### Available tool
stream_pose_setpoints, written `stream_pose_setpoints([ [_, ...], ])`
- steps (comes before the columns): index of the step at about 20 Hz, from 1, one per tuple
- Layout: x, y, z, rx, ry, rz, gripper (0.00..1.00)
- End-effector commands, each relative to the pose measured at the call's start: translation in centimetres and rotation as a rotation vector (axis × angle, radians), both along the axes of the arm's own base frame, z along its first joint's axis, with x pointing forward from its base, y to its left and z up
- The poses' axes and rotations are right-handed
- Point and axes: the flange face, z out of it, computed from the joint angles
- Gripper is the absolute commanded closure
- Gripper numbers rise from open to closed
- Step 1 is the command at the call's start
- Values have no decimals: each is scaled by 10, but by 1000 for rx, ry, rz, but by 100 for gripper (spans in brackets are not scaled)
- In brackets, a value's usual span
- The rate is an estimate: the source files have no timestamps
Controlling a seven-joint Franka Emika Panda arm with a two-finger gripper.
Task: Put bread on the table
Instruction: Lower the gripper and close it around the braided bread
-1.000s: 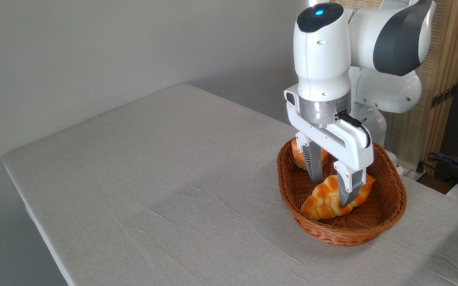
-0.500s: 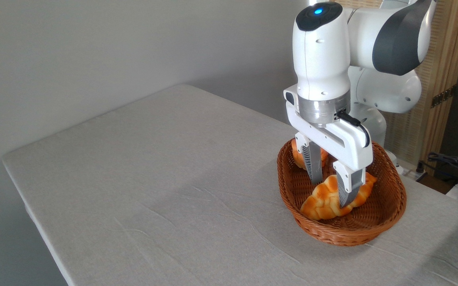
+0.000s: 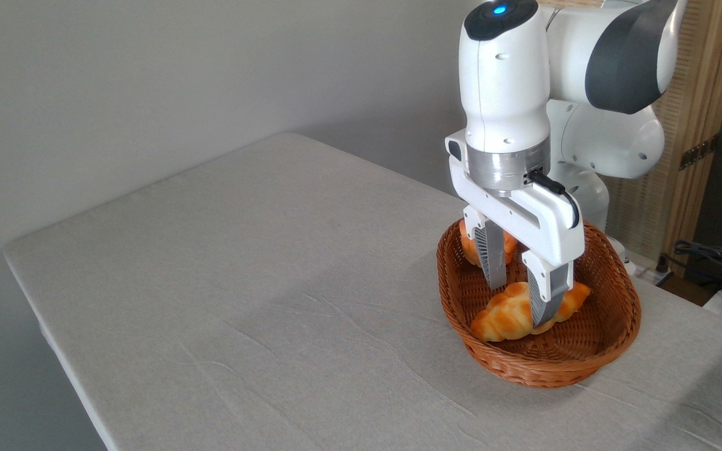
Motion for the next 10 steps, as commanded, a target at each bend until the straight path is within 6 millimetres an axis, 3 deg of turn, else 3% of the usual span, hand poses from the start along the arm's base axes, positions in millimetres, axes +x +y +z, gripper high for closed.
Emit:
stream_pose_setpoints([
  [1, 0, 3, -7, 1, 7, -27, 0],
  [4, -2, 5, -11, -2, 13, -23, 0],
  [7, -10, 28, -22, -16, 23, -29, 1],
  [8, -11, 32, -23, -26, 20, -38, 5],
  [10, -10, 28, -24, -30, 25, -77, 31],
])
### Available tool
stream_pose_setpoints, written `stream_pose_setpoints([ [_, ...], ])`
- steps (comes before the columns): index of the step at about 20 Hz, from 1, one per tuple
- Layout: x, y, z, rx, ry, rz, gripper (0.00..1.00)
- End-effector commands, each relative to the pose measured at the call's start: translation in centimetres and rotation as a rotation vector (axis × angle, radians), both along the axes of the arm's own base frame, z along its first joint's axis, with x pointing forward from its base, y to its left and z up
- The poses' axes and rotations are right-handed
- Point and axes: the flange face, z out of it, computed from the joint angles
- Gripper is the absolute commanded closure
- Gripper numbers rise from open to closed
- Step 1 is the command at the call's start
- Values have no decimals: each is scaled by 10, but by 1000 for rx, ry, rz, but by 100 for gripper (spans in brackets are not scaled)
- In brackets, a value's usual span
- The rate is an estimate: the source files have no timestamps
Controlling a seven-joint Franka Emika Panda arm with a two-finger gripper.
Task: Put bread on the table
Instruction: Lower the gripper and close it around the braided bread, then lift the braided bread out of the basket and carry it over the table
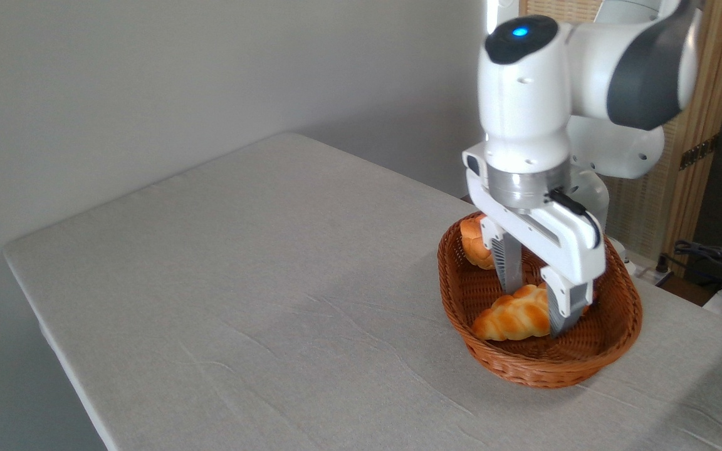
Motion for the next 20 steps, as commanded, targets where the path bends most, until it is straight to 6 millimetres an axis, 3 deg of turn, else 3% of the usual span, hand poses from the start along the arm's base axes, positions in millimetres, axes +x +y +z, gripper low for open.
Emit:
stream_pose_setpoints([
  [1, 0, 2, -7, -1, 0, -62, 46],
  [4, 0, 2, -7, -3, 2, -74, 77],
  [10, 2, 2, -4, -4, -4, -86, 80],
  [12, 5, 2, 6, -1, -15, -84, 80],
  [13, 7, 1, 18, -1, -8, -85, 78],
  [15, 22, -17, 60, -2, 14, -113, 78],
  [17, 44, -27, 99, 5, 40, -129, 78],
  [20, 92, -49, 140, -39, 69, -125, 78],
])
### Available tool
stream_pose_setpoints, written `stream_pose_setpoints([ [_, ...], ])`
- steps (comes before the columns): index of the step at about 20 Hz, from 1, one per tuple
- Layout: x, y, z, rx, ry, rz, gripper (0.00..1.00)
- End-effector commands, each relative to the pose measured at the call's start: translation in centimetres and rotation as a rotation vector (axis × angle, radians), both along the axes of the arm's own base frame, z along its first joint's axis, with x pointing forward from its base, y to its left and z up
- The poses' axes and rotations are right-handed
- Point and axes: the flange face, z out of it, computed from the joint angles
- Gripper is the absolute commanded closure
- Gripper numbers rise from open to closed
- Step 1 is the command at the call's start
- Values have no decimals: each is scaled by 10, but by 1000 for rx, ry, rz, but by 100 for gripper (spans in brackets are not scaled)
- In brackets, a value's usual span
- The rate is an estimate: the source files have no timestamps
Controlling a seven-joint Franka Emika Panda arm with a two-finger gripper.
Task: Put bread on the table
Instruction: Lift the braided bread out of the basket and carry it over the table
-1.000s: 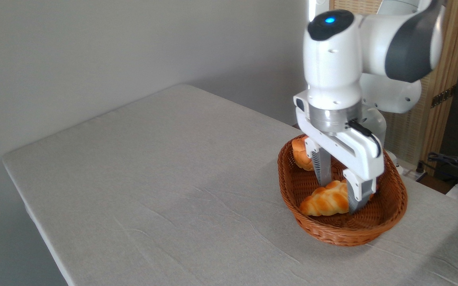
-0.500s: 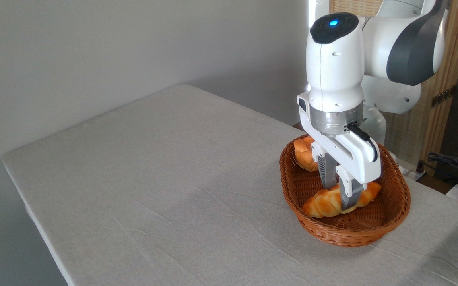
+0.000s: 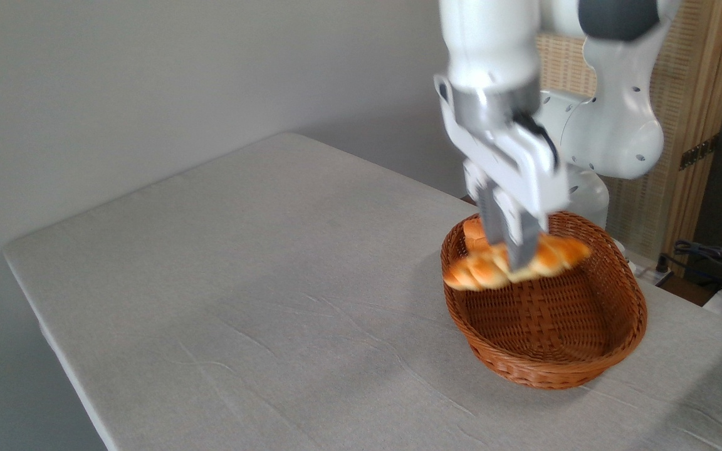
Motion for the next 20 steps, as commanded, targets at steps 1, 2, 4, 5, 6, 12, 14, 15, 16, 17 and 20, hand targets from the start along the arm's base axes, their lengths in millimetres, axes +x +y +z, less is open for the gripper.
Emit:
stream_pose_setpoints([
  [1, 76, -27, 47, -20, 78, -33, 77],
  [2, 96, -46, 56, -14, 79, -54, 76],
  [4, 136, -93, 61, -46, 68, 26, 73],
  [5, 149, -119, 54, -54, 72, 94, 73],
  [6, 163, -149, 46, -46, 51, 134, 72],
  [12, 218, -290, -28, -37, -122, 323, 40],
  [14, 217, -310, -46, 4, -139, 306, 0],
  [15, 216, -311, -53, 21, -142, 297, 0],
  [16, 217, -312, -54, 19, -147, 295, 0],
  [17, 217, -316, -59, 18, -146, 291, 0],
  [20, 215, -319, -65, 22, -136, 284, 0],
])
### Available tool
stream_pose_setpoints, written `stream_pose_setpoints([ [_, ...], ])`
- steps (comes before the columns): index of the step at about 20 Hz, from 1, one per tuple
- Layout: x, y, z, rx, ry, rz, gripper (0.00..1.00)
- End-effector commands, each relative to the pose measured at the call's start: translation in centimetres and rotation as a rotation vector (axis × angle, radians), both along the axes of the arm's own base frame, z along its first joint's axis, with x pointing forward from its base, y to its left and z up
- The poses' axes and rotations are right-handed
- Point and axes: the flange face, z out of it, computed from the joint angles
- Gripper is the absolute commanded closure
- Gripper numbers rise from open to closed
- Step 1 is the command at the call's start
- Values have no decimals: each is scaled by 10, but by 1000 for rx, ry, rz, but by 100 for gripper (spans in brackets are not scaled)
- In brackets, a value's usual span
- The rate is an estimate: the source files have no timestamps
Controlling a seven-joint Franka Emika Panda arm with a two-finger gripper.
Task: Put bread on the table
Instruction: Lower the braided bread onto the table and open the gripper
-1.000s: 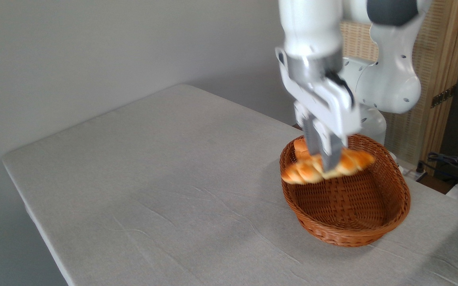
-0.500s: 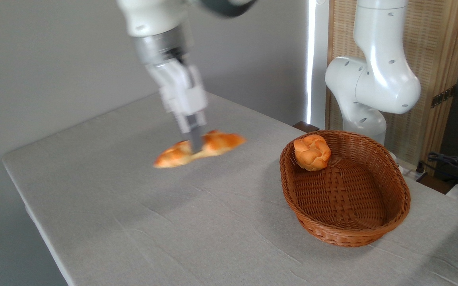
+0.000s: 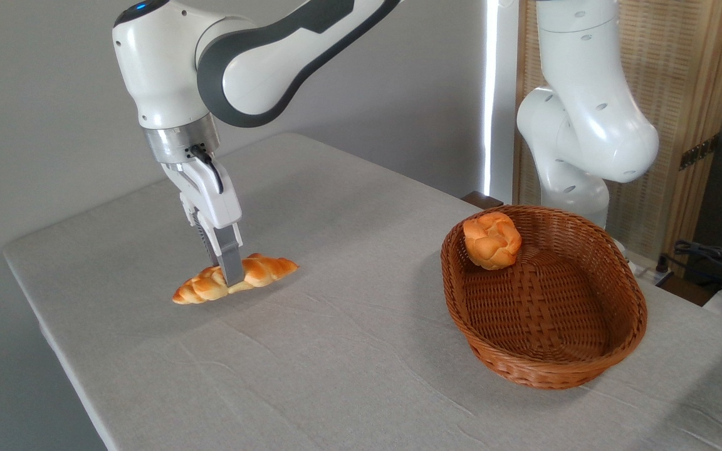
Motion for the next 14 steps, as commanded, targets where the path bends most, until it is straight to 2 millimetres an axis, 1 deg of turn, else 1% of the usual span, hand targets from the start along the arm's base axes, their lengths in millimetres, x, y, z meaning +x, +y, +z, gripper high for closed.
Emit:
stream_pose_setpoints([
  [1, -2, 1, -2, 12, -8, 4, 0],
  [7, -3, 0, -2, 13, -4, 10, 0],
  [10, -3, 6, 10, 9, -22, 21, 0],
  [12, -3, 11, 33, -4, -62, 30, 0],
  [13, -3, 17, 51, -12, -85, 41, 0],
  [14, -5, 33, 67, -14, -97, 66, 0],
])
